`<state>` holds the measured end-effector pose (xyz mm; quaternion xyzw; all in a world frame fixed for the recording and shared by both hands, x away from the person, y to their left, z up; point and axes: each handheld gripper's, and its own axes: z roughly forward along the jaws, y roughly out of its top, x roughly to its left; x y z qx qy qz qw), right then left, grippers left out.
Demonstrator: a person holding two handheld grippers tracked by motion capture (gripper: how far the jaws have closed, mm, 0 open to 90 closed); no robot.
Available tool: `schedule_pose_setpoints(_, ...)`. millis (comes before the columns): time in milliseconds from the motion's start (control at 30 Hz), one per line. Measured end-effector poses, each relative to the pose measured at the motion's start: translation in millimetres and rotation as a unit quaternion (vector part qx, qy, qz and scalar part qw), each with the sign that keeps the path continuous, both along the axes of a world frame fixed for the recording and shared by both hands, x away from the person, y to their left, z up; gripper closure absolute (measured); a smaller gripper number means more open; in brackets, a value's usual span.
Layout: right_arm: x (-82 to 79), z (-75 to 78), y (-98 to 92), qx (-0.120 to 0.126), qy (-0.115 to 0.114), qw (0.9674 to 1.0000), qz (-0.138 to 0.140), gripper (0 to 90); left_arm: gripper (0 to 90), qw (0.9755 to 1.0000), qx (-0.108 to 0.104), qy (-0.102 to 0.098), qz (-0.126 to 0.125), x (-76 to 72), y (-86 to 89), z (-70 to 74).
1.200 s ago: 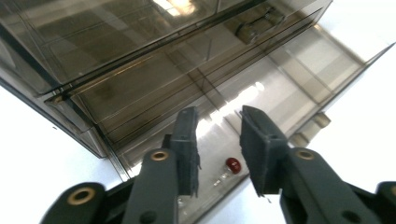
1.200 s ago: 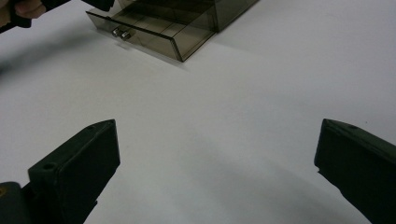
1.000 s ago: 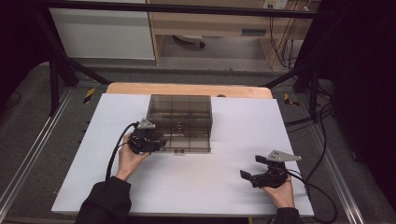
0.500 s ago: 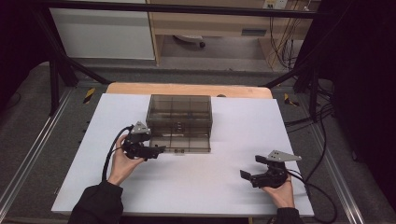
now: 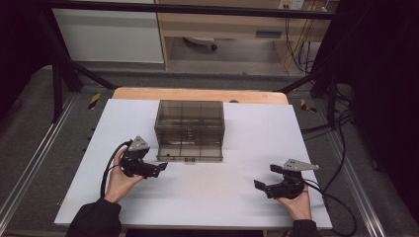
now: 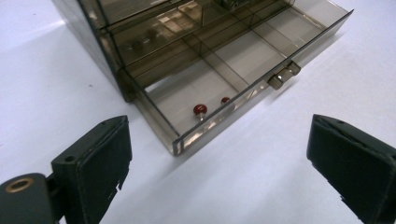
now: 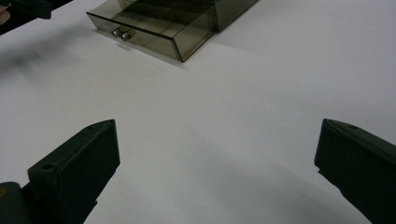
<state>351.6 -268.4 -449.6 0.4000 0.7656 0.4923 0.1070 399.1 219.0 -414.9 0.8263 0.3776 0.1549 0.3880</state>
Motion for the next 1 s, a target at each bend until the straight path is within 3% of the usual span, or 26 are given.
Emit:
schedule_pose_setpoints(467, -0.2, 0.2, -0.1, 0.001, 0.000, 1.0000, -0.001, 0.5, 6.0, 0.9999, 0.008, -0.003, 0.014, -14.4, 27.3, -12.5)
schedule_pose_setpoints(767, -0.1, 0.1, 0.0, 0.001, 0.001, 1.0000, -0.001, 0.5, 6.0, 0.9998, -0.006, -0.008, 0.018, -25.7, 50.1, -18.8)
schedule_pose_setpoints(1000, -0.5, 0.4, -0.1, 0.002, 0.002, 1.0000, -0.002, 0.5, 5.9, 0.9997, -0.004, -0.010, 0.021, -33.7, 63.3, -24.0)
